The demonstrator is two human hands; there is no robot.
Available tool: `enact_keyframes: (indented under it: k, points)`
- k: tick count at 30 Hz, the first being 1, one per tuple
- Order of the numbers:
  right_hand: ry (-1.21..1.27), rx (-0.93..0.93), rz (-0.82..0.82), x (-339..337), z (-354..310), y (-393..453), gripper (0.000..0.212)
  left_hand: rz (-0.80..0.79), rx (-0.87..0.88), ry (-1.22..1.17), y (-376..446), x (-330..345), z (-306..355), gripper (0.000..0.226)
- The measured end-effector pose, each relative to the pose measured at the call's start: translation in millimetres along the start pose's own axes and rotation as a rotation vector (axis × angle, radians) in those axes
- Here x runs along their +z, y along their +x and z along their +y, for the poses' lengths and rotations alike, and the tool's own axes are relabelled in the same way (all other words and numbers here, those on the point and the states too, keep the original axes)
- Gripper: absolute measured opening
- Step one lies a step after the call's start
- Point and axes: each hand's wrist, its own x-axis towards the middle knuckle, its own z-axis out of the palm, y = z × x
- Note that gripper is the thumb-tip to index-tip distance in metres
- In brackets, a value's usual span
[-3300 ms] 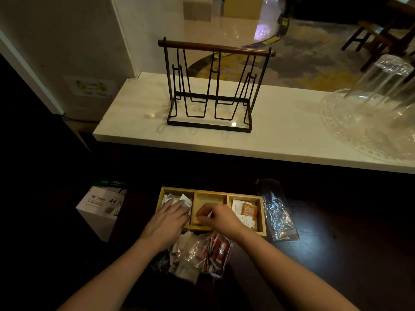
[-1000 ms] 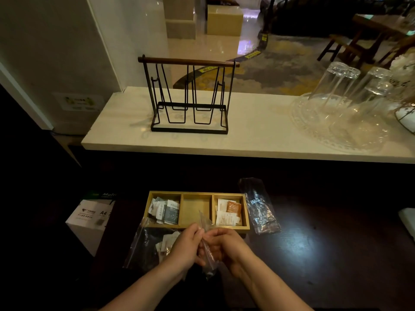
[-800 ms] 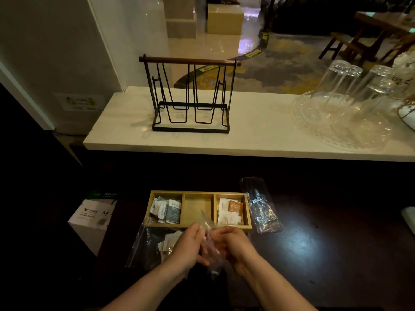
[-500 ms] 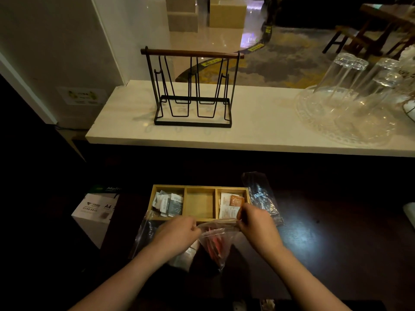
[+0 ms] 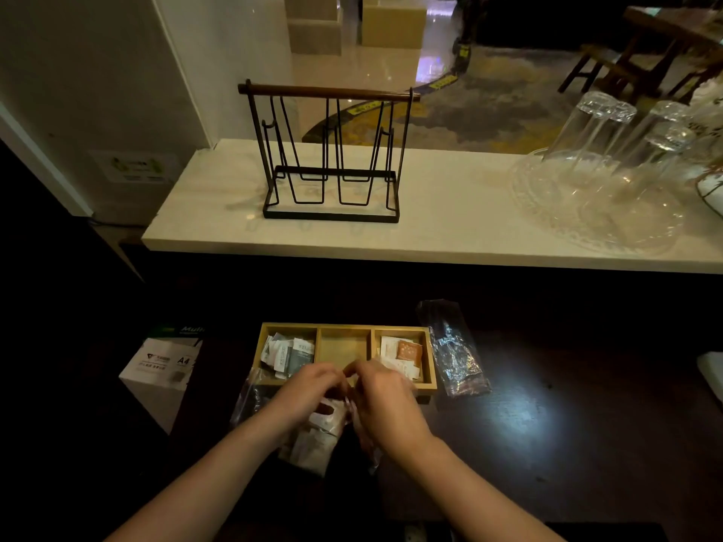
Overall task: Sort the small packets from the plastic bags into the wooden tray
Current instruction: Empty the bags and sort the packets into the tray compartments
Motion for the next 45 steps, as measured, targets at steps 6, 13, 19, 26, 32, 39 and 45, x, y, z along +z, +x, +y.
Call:
enact_keyframes:
  k: [6,13,19,26,32,39,45]
  points:
    - [0.196,-0.131,0.022,-41.9,-22.4,18.5,0.021,0.016,-0.317,-0.36,2.2,-7.9,-35.2,0.038]
    - [0.173,-0.13,0.084,-76.4,-22.8,55.9,0.035,0.117,-0.245,-0.677,1.7,-16.0,-36.1,0.045]
    - [-0.125,-0.035,0.014,-52.4,7.0,75.7,0.015,0.549,0.013,-0.274,11.2,-48.3,-35.3,0.027]
    - [0.128,0.075,-0.018,-17.6,35.7,92.9,0.014,0.818,0.123,0.128,14.5,-70.4,-37.4,0.036]
    - [0.254,0.14,-0.085,5.6,58.1,94.0,0.013,0.828,0.2,0.265,22.5,-73.7,-34.2,0.031]
    - [0.458,0.278,-0.091,16.4,69.2,92.1,0.011,0.751,0.257,0.247,32.1,-74.2,-29.0,0.032]
    - [0.593,0.383,-0.121,24.0,79.4,90.3,0.015,0.722,0.393,0.296,29.6,-69.4,-1.8,0.04]
